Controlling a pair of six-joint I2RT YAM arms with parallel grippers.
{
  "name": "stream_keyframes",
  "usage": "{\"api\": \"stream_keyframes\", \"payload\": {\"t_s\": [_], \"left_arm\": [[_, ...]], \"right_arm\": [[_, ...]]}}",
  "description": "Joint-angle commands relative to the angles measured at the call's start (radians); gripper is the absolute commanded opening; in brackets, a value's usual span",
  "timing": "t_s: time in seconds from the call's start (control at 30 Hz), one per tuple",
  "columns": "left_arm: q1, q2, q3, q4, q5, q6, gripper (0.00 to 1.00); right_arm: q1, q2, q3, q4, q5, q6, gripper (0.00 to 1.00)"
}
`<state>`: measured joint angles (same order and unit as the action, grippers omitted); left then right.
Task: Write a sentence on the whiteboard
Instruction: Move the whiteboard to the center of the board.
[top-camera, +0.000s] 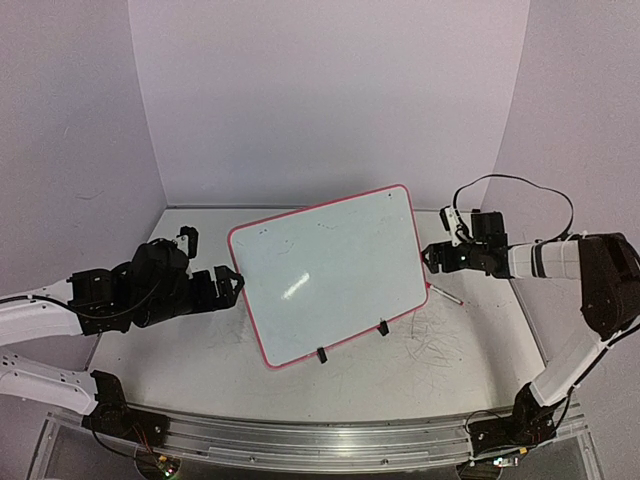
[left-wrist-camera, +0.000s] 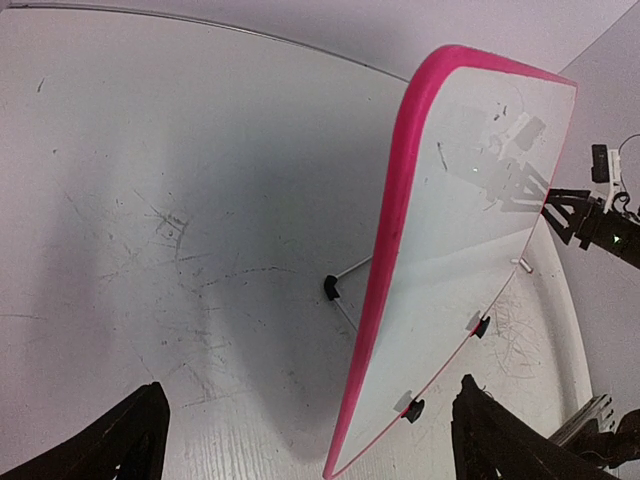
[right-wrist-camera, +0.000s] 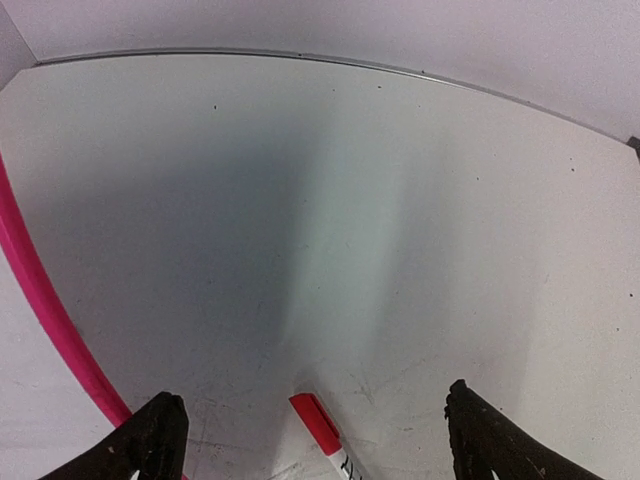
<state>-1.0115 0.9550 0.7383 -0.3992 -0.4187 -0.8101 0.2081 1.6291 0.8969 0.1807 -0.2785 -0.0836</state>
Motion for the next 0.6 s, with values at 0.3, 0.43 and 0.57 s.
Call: {"api": "stream_keyframes", "payload": {"t_s": [0.3,0.43,0.57], "left_arm": [[0.0,0.002,0.046,0.039,0.01,0.006,1.0],[0.001,0.003,0.039,0.039,0.015,0.003,1.0],[0.001,0.039,0.05,0.039,0.035,0.009,0.99]], "right_arm": [[-0.046,-0.041,-0.024,0.019,0.171,0.096,0.94],[-0.05,0.026,0.014,-0.001,0.096,0.028,0.93],[0.023,0.016,0.004,0.002,0.076,-0.025,0.98]]}}
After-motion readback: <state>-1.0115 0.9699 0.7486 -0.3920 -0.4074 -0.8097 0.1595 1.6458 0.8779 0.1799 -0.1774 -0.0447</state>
